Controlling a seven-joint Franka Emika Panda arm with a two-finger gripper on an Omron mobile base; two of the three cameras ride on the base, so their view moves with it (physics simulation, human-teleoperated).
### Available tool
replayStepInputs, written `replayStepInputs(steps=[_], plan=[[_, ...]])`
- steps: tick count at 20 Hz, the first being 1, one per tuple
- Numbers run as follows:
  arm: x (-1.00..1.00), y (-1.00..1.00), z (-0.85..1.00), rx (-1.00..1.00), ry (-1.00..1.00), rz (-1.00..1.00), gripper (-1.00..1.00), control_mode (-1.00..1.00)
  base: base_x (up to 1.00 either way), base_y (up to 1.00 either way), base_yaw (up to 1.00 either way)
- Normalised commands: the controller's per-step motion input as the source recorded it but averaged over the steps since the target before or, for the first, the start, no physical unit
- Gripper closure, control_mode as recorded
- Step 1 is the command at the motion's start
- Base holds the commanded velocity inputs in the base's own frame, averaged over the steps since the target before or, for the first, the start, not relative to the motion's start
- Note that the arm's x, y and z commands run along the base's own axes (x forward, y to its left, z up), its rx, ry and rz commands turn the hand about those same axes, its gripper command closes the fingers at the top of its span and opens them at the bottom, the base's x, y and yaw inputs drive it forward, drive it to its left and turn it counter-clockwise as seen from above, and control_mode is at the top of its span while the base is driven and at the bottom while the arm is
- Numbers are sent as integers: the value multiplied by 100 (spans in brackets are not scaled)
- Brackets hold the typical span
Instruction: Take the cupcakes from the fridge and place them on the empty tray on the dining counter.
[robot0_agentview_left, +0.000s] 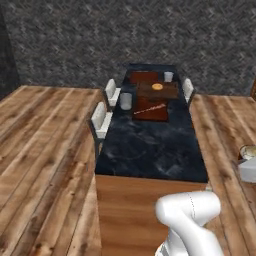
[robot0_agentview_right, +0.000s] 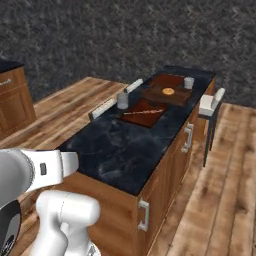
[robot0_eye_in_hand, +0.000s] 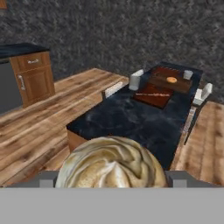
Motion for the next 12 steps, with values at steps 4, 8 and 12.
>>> replayStepInputs(steps=[4, 8, 12], plan=[[0, 0, 0, 0, 0, 0, 100, 100, 76, 100, 0], [0, 0, 0, 0, 0, 0, 100, 100, 75, 100, 0], [0, 0, 0, 0, 0, 0, 100, 100, 49, 100, 0]])
